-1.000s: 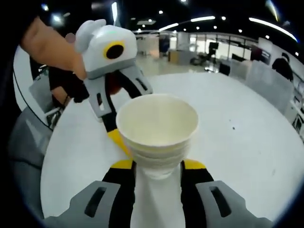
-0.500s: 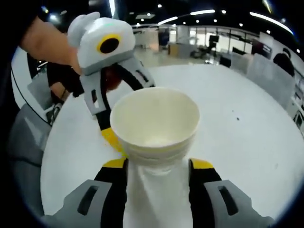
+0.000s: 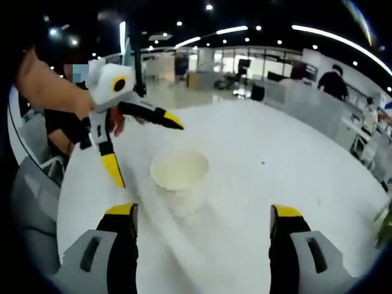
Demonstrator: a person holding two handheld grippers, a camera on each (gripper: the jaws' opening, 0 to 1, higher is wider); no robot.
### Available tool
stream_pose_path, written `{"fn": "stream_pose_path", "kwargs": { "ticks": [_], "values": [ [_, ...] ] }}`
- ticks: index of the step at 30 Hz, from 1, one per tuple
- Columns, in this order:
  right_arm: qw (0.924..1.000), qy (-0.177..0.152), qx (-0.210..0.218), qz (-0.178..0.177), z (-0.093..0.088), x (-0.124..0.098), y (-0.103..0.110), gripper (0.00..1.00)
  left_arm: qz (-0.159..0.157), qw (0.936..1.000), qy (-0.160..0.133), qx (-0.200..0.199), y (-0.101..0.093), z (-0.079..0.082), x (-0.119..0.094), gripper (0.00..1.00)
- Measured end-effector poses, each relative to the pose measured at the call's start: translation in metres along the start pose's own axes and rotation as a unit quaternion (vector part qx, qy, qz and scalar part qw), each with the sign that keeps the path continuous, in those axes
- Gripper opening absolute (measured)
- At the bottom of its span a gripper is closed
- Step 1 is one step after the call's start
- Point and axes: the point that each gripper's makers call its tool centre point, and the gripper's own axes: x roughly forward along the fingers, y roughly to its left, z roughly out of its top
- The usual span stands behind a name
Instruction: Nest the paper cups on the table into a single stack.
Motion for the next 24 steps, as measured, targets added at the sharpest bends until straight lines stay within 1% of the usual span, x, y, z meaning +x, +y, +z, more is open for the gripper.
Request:
{"fn": "stream_pose_path", "kwargs": {
  "ticks": [1,2,3,4,5,6,7,8,9,10,12,13,14,16,18,22,24],
  "values": [
    [0.9999,-0.006,0.009,-0.012,0.000,-0.010,0.000,0.88,0.013,0.9998,-0.009,-0.008,0.002,0.002,-0.010,0.98],
    [0.9997,-0.012,0.014,-0.018,0.001,-0.016,0.000,0.88,0.016,0.9997,-0.010,-0.012,0.002,0.002,-0.017,0.98],
    [0.9992,-0.021,0.021,-0.028,-0.001,-0.025,0.002,0.89,0.029,0.9991,-0.017,-0.026,0.001,0.002,-0.029,0.98],
    [0.9990,-0.022,0.023,-0.033,-0.003,-0.031,0.003,0.91,0.037,0.9985,-0.023,-0.034,0.001,0.003,-0.036,0.98],
    [0.9987,-0.022,0.026,-0.039,-0.007,-0.037,0.004,0.93,0.039,0.9980,-0.028,-0.040,-0.002,0.002,-0.044,0.98],
    [0.9976,-0.023,0.033,-0.057,-0.011,-0.045,0.004,0.97,0.038,0.9980,-0.027,-0.043,-0.008,-0.001,-0.053,0.98],
    [0.9973,-0.022,0.037,-0.060,-0.014,-0.050,0.007,1.00,0.040,0.9979,-0.026,-0.043,-0.011,-0.002,-0.060,0.98],
    [0.9974,-0.021,0.039,-0.057,-0.018,-0.058,0.012,0.99,0.048,0.9976,-0.026,-0.043,-0.014,-0.005,-0.069,0.98],
    [0.9963,-0.025,0.045,-0.069,-0.020,-0.064,0.013,1.00,0.052,0.9975,-0.027,-0.039,-0.017,-0.006,-0.077,0.98],
    [0.9964,-0.025,0.045,-0.068,-0.021,-0.067,0.015,1.00,0.056,0.9974,-0.028,-0.034,-0.020,-0.008,-0.087,0.98],
    [0.9950,-0.033,0.050,-0.080,-0.025,-0.084,0.024,1.00,0.072,0.9965,-0.025,-0.034,-0.021,-0.013,-0.101,0.98],
    [0.9944,-0.036,0.052,-0.084,-0.026,-0.089,0.027,1.00,0.073,0.9964,-0.025,-0.035,-0.023,-0.015,-0.107,0.98],
    [0.9930,-0.042,0.058,-0.094,-0.028,-0.098,0.030,1.00,0.073,0.9961,-0.029,-0.040,-0.027,-0.016,-0.117,0.98],
    [0.9905,-0.047,0.075,-0.105,-0.033,-0.110,0.036,1.00,0.079,0.9949,-0.038,-0.050,-0.032,-0.018,-0.128,0.98],
    [0.9887,-0.055,0.082,-0.113,-0.035,-0.119,0.041,1.00,0.091,0.9932,-0.041,-0.059,-0.035,-0.025,-0.140,0.98],
    [0.9857,-0.063,0.097,-0.123,-0.034,-0.134,0.050,1.00,0.109,0.9904,-0.040,-0.074,-0.038,-0.037,-0.160,0.98],
    [0.9836,-0.077,0.103,-0.126,-0.032,-0.140,0.056,1.00,0.118,0.9880,-0.044,-0.090,-0.041,-0.042,-0.172,0.98]
  ]
}}
